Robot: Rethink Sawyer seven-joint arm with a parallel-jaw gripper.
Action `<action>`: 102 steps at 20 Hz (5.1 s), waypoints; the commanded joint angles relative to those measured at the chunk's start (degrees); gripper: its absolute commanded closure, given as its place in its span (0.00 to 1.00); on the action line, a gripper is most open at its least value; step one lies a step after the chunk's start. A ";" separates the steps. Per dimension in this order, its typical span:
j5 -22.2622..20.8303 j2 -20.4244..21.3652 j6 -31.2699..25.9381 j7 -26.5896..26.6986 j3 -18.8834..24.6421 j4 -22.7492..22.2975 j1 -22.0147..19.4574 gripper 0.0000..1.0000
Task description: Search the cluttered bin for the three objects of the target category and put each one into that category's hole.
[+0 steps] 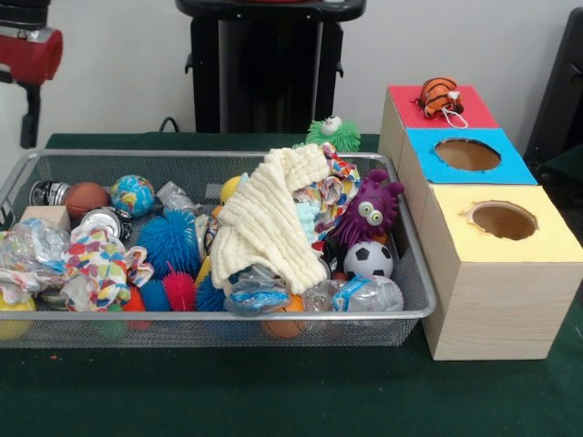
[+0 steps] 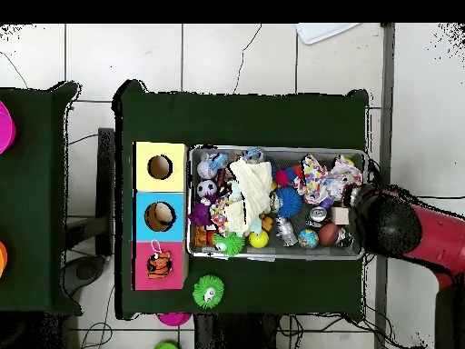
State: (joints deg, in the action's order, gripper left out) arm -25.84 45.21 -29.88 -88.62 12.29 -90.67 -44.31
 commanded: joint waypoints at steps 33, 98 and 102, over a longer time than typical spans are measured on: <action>-5.08 -10.33 3.59 -2.27 4.92 13.39 4.72 0.00; -2.54 -22.65 0.13 -1.66 -14.45 6.93 10.37 0.00; -1.67 -23.36 0.31 -3.42 -14.85 7.72 10.40 0.00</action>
State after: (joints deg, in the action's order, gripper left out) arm -24.81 24.93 -23.46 -88.62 0.46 -80.44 -34.52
